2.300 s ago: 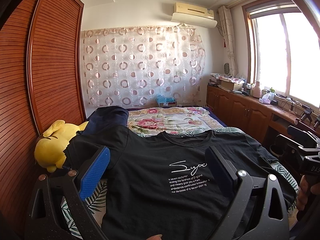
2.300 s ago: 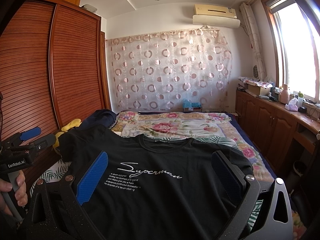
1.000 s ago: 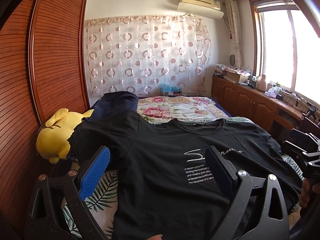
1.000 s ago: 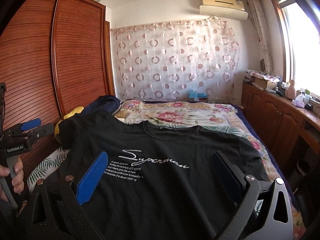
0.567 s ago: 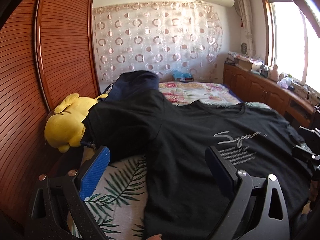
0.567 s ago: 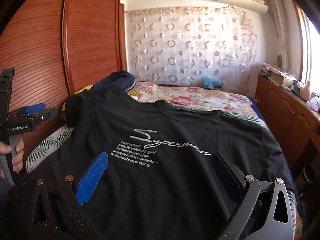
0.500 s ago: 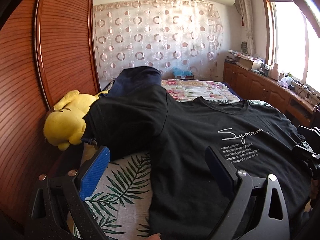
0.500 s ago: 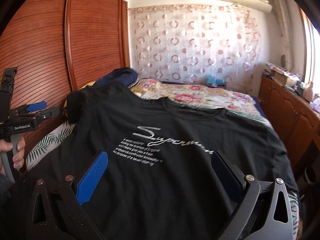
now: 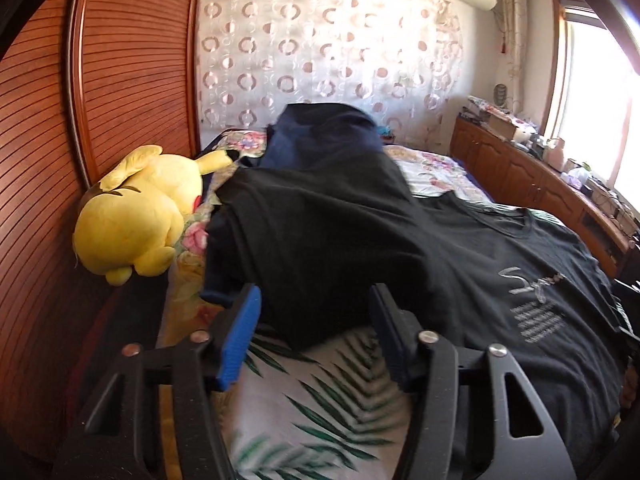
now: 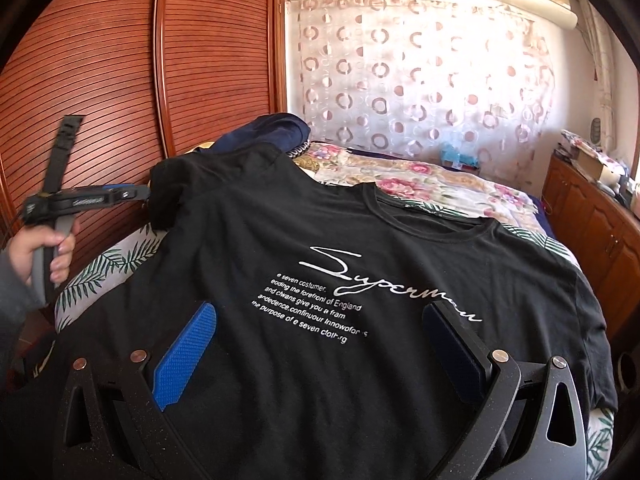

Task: Fold small clothes

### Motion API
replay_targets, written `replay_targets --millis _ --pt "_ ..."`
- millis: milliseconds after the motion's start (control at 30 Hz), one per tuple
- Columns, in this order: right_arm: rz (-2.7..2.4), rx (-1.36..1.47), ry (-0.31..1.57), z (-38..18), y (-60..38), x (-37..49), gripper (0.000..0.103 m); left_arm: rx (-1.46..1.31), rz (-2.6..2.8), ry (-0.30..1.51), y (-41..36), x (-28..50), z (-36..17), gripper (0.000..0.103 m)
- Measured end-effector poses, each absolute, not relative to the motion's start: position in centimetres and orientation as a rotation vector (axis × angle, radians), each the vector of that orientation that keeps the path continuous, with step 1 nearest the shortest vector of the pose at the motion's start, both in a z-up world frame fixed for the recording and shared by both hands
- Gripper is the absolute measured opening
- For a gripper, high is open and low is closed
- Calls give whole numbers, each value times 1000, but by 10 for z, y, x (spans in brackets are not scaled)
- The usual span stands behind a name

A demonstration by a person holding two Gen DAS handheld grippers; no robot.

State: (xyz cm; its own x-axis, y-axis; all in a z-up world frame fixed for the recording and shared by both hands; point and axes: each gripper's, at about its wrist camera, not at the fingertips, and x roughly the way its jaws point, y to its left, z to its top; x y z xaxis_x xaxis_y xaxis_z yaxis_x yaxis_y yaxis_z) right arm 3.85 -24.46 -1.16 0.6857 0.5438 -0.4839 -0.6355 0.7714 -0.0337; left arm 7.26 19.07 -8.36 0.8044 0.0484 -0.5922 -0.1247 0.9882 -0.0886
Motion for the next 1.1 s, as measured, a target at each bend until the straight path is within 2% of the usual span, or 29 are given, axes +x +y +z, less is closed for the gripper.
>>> replay_targets --millis 200,300,367,533,767,1100 --pt "663 -211 471 -16 -235 39 103 -135 115 645 207 98 -90 47" --pt "660 -212 472 -16 -231 38 103 -148 124 653 213 102 -94 37" --pt "657 -211 472 -16 -229 39 103 -147 128 643 213 100 -94 24" --pt "653 -194 480 -19 -229 41 103 -138 112 647 216 95 -94 7" --pt "640 -185 483 -21 -229 43 103 -104 77 622 202 88 -86 3" --pt "607 -155 484 -21 -235 48 103 -63 -34 529 155 86 -38 3"
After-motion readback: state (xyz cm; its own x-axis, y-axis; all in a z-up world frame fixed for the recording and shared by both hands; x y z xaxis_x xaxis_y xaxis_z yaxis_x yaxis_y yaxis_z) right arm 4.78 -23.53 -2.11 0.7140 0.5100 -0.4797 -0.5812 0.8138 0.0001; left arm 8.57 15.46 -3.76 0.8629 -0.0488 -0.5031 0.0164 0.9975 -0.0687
